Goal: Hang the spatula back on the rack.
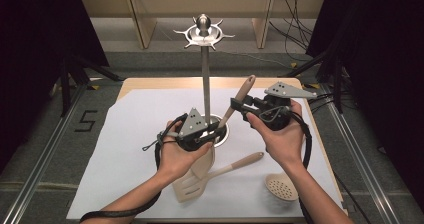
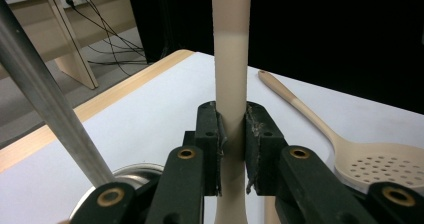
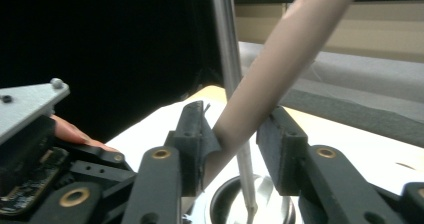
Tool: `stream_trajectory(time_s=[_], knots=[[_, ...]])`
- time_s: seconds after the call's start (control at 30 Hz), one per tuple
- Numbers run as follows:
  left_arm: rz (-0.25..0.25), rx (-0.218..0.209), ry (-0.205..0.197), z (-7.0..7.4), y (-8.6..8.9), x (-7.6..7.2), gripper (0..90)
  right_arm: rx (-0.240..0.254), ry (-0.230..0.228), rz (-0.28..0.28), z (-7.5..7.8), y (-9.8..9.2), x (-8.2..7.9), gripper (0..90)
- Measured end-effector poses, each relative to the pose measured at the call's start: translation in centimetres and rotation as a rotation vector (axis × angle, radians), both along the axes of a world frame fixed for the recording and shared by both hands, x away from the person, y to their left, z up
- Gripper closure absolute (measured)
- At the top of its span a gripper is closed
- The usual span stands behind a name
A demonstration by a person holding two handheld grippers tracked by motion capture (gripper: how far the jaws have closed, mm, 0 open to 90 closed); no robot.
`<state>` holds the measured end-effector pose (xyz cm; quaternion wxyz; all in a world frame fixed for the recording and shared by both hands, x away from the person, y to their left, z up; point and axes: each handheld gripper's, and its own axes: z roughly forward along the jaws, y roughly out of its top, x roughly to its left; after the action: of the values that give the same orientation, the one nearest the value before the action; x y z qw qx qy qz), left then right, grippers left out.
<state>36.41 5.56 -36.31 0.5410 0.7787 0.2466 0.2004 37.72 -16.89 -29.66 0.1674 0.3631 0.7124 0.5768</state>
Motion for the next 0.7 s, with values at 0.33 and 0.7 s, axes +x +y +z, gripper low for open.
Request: stream_trajectory(time_s=[0.33,0.7], knots=[[-0.043,0.010,0.029,0.2,-0.3,0.3,76.0,0.025,0.016,0.107,0.8,0.6,-0.7,75.4],[-0.182,-0.043,0.045,2.1,0.6,0.7,60.8,-0.017,-0.010,0.212,0.9,-0.2,-0.8,75.5]])
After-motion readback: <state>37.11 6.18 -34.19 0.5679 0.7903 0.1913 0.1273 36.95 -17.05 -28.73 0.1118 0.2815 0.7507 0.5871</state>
